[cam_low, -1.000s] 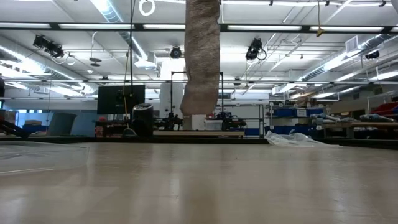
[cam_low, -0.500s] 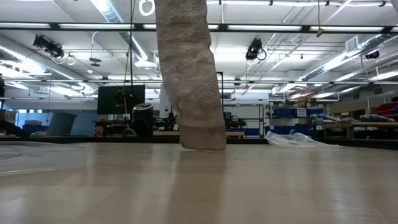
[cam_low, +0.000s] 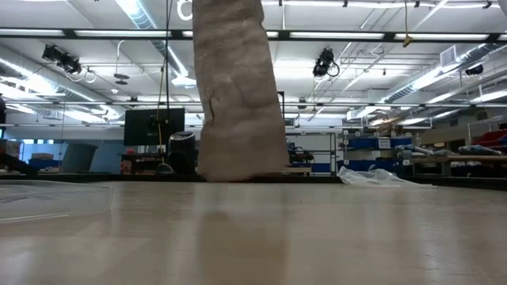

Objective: Roll bandage
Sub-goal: Roll the brown bandage

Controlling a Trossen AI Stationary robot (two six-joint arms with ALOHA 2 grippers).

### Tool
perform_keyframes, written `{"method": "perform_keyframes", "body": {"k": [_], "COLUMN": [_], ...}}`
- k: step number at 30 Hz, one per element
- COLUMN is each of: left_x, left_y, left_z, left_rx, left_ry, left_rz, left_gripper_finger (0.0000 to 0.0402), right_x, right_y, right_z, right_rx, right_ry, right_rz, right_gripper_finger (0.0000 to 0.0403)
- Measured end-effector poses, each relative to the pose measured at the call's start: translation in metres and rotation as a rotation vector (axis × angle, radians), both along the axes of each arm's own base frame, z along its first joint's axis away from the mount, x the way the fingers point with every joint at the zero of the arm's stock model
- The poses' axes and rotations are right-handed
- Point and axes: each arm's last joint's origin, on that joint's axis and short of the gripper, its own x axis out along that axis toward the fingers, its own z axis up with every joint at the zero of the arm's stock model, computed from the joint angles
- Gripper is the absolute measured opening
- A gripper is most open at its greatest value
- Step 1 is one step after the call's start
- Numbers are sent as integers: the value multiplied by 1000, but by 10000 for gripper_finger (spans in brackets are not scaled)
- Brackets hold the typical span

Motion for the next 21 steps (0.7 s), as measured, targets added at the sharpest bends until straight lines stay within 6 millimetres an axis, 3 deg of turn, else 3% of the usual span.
{"method": "perform_keyframes", "body": {"k": [4, 11, 15, 21], "left_x": [-2, -3, -4, -4], "left_y": [0, 0, 0, 0], "left_z": [7, 13, 13, 14], "left_rx": [1, 7, 23, 24], "left_ry": [-20, -37, -43, -51], "left_rz": [0, -1, 1, 1], "left_gripper_finger": [0, 0, 0, 0], "right_x": [-6, -25, -31, -31], "right_y": [-1, -14, -34, -54], "right_z": [-45, -105, -127, -134], "right_rx": [179, 323, 359, 452], "right_ry": [101, 8, -40, -88], "right_rz": [54, 12, -69, -89], "right_gripper_finger": [277, 256, 249, 252]}}
